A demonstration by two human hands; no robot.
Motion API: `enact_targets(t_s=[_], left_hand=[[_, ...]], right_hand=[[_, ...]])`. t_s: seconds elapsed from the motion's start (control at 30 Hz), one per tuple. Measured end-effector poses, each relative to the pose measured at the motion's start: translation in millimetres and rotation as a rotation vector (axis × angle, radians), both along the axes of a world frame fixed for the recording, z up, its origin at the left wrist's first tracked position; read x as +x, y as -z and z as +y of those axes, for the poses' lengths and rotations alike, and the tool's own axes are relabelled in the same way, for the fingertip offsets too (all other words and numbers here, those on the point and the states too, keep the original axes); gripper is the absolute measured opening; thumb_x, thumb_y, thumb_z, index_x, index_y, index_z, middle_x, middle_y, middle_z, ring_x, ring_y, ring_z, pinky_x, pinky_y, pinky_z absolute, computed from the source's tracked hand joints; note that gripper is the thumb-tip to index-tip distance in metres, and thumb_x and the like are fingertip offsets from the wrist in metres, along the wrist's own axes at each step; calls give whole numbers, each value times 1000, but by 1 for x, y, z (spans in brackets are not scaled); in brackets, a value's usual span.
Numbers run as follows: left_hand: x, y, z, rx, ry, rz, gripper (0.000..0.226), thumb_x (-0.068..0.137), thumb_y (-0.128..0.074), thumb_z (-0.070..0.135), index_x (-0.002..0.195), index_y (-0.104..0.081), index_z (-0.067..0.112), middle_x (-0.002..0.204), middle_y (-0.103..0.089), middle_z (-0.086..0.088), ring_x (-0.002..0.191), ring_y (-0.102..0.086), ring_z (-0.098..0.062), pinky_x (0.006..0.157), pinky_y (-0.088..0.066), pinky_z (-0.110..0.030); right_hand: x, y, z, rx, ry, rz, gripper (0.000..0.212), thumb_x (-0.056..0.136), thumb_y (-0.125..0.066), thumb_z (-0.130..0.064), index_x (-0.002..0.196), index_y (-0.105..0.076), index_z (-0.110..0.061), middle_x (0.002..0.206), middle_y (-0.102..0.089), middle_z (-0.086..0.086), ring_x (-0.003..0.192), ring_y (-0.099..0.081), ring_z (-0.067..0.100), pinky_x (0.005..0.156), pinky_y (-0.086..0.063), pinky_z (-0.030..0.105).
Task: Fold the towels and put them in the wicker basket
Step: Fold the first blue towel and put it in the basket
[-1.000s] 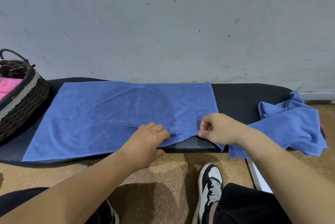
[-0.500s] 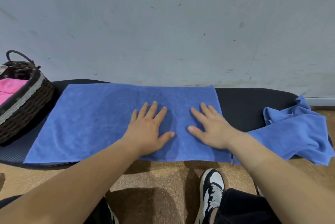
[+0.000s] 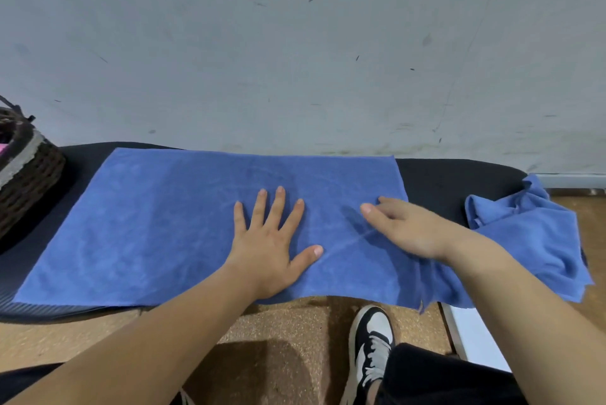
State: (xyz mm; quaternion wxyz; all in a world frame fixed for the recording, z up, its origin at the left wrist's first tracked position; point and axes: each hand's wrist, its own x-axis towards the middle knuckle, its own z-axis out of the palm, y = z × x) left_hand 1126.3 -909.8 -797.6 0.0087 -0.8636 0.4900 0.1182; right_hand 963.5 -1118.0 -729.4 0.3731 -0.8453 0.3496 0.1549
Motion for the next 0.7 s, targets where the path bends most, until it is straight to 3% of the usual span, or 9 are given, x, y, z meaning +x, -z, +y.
enact_targets(t_s=[0.07,0.13,0.17,0.27,0.37,0.47,0.57,0.63,0.7], left_hand=[[-9,-4,-4,-107,68,-36,82,96,-17,75,163,-21,27,173,2,-10,159,5,-35,124,-3,-66],[-28,-10,-14,-334,242,-84,64,95,-40,61,136,-61,16,163,-37,-17,150,-34,-38,116,-34,-62],[-39,-10,-22,-442,344,-91,55,92,-48,56,120,-69,14,151,-51,-16,137,-49,-38,106,-46,-56],[-80,-19,-50,-520,554,-2,37,81,-62,49,95,-69,15,114,-62,-5,95,-57,-27,75,-52,-39],[-111,-10,-70,-388,605,-15,42,71,-74,50,98,-62,21,103,-55,1,89,-50,-22,71,-46,-36],[-118,0,-78,-372,534,-69,42,69,-79,46,99,-59,25,99,-55,4,87,-50,-21,69,-43,-35],[-115,2,-75,-450,522,-7,16,83,-69,34,95,-63,25,97,-57,5,85,-52,-21,68,-44,-34],[-111,-1,-69,-478,527,81,8,91,-61,28,94,-64,22,97,-58,4,86,-52,-21,71,-48,-38],[-107,-9,-64,-548,454,269,8,96,-57,22,93,-64,18,97,-57,5,87,-52,-20,75,-49,-39]], right_hand=[[3,-2,-12,-44,168,-135,50,101,-47,-60,107,-69,-16,109,-69,1,106,-65,24,80,-46,34],[6,4,-28,-190,248,-136,39,100,-55,-52,106,-67,-15,107,-68,3,93,-65,24,73,-47,34],[8,7,-35,-236,290,-110,35,99,-57,-48,104,-64,-14,105,-67,3,87,-63,22,69,-47,34],[5,17,-46,-138,403,-59,34,100,-53,-41,83,-50,-12,75,-59,5,58,-56,22,54,-45,30],[-9,27,-47,-72,494,-91,38,102,-50,-41,76,-48,-13,59,-54,8,47,-55,25,46,-43,27],[-17,30,-50,-73,538,-153,38,101,-51,-43,80,-55,-12,62,-63,9,50,-65,25,47,-50,28],[-12,27,-53,-78,520,-145,40,96,-56,-45,85,-64,-8,71,-74,13,60,-75,31,59,-65,41],[-7,27,-57,-108,554,-206,40,93,-62,-41,93,-69,-2,77,-75,17,63,-75,35,66,-66,48],[3,25,-62,-127,609,-291,44,91,-67,-34,104,-67,8,90,-73,26,61,-68,39,69,-64,46]])
